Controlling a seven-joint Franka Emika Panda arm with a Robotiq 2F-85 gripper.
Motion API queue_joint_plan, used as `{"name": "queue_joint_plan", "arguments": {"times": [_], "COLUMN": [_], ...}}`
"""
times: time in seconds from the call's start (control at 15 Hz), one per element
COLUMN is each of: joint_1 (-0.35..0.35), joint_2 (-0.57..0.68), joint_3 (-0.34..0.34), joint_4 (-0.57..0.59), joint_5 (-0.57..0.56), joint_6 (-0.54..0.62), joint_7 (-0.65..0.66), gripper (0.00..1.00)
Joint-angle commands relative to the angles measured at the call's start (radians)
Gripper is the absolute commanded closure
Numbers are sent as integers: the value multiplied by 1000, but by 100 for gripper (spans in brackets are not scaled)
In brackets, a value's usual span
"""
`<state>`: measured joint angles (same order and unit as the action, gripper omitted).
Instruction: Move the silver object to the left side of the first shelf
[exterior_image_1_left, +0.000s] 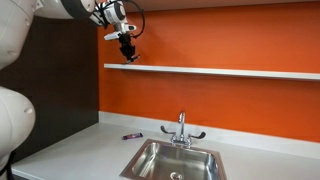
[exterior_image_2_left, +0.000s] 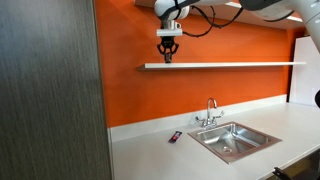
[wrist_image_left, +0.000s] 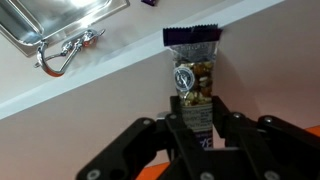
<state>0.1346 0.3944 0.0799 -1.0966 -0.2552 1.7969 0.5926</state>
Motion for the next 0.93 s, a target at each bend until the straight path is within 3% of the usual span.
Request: {"name": "queue_joint_plan", "arguments": {"times": [0.0, 0.07, 0.4, 0.87], "joint_1": [-11, -11, -18, -19], "joint_2": [74, 84, 90, 7], "joint_3": [1, 0, 0, 2], "joint_4": [118, 132, 132, 20], "joint_5": [17, 15, 14, 20], "joint_6": [-61, -66, -67, -37], "joint_7": [-38, -35, -17, 21], "gripper": [53, 39, 2, 0]}}
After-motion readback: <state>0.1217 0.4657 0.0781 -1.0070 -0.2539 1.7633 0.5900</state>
